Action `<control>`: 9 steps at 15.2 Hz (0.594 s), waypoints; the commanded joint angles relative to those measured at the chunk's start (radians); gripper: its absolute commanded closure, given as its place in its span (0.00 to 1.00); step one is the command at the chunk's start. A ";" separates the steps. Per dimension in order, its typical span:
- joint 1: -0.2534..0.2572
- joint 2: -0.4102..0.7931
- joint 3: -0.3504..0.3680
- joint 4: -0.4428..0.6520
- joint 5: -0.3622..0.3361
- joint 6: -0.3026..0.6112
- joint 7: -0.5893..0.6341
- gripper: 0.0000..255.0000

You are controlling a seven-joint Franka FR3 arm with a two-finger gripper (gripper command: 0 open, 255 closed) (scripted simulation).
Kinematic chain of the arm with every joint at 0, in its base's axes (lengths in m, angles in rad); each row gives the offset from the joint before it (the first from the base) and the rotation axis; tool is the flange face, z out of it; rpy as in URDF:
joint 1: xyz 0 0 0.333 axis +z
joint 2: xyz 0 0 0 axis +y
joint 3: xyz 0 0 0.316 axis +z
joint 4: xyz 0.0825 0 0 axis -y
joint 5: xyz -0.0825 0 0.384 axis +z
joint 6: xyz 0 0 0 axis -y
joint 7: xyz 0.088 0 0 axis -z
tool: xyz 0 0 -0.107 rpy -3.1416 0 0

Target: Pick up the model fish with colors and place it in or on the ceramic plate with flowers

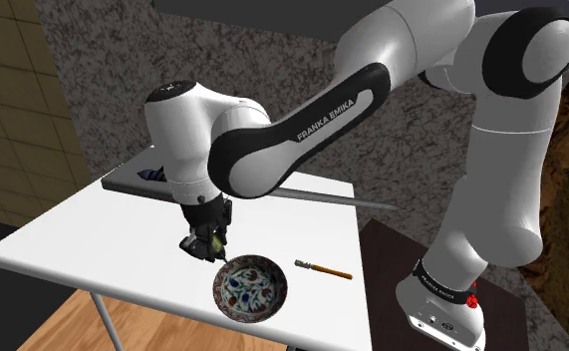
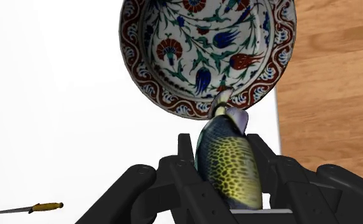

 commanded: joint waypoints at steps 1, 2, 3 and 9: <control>-0.019 -0.080 0.015 -0.109 0.035 0.039 -0.007 1.00; -0.025 -0.118 0.023 -0.157 0.054 0.056 -0.010 1.00; -0.029 -0.155 0.030 -0.204 0.074 0.071 -0.015 1.00; -0.029 -0.222 0.043 -0.332 0.110 0.142 -0.013 1.00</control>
